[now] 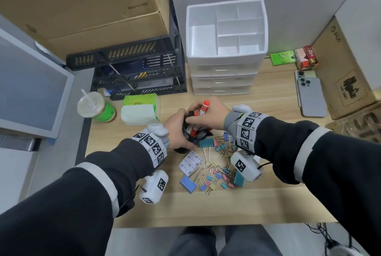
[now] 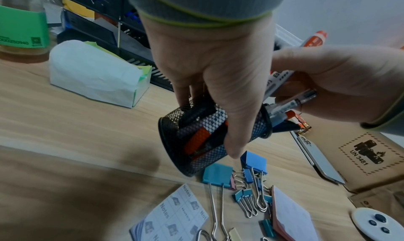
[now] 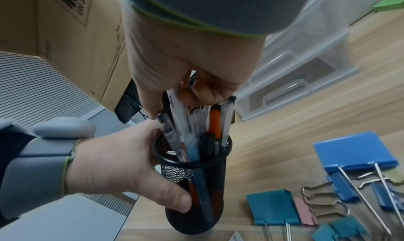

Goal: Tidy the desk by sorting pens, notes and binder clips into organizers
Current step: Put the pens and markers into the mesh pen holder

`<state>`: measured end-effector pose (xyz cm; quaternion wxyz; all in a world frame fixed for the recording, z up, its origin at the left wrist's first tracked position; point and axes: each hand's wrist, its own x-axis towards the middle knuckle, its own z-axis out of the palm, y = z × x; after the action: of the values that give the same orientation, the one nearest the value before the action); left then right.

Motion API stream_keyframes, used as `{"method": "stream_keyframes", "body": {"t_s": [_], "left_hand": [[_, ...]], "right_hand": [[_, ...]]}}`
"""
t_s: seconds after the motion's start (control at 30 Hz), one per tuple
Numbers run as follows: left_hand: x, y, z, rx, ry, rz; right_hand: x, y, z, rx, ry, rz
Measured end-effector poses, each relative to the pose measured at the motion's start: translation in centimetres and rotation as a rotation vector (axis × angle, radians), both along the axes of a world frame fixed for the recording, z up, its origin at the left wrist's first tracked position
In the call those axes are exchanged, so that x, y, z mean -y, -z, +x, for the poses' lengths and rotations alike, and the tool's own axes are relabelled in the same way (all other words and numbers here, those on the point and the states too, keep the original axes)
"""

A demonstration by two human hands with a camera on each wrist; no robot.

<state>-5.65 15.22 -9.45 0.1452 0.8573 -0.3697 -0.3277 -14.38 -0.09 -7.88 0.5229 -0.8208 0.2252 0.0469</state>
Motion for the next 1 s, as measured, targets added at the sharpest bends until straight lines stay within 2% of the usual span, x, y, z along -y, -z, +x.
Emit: {"method": "stream_keyframes", "body": {"t_s": [0.07,0.17,0.23,0.27,0.37,0.4,0.47,0.57,0.63,0.7,0.77,0.83,0.9,1.0], "left_hand": [[0.0,0.0,-0.1,-0.001,0.003,-0.013],[0.0,0.0,-0.1,0.001,-0.002,-0.013],[0.1,0.0,0.0,0.005,-0.008,-0.007],[0.1,0.0,0.0,0.007,-0.011,-0.006],[0.4,0.0,-0.1,0.007,-0.036,-0.016],[0.6,0.0,-0.2,0.002,-0.052,-0.027],[1.0,0.0,-0.4,-0.009,-0.09,-0.054],[1.5,0.0,-0.7,-0.022,-0.111,-0.076],[1.7,-0.1,-0.8,-0.022,-0.112,-0.101],[1.7,-0.2,-0.7,-0.024,-0.121,-0.125],[1.9,-0.3,-0.5,-0.031,-0.136,-0.144],[2.2,-0.4,-0.3,-0.047,-0.166,-0.17],[2.6,-0.5,-0.3,-0.062,-0.168,-0.19],[3.1,-0.3,-0.4,-0.057,-0.11,-0.182]], "right_hand": [[0.3,-0.1,-0.3,0.032,0.02,0.074],[1.0,-0.3,-0.4,0.065,0.15,0.216],[1.5,-0.3,-0.3,0.089,0.197,0.196],[1.7,-0.1,-0.3,0.096,0.169,0.095],[1.5,0.5,-0.5,0.14,-0.04,-0.371],[1.3,0.7,-0.6,0.172,-0.099,-0.46],[0.9,1.2,-0.7,0.197,-0.164,-0.572],[0.5,1.1,-0.8,0.209,-0.113,-0.657],[0.9,0.6,-1.0,0.288,-0.023,-0.62],[1.8,0.8,-1.2,0.352,0.116,-0.475],[3.1,1.2,-1.6,0.286,0.263,-0.229],[4.4,2.2,-2.4,0.158,0.326,-0.03],[5.3,3.0,-3.6,0.096,0.283,-0.023],[5.5,2.6,-4.5,0.165,0.17,-0.15]]}}
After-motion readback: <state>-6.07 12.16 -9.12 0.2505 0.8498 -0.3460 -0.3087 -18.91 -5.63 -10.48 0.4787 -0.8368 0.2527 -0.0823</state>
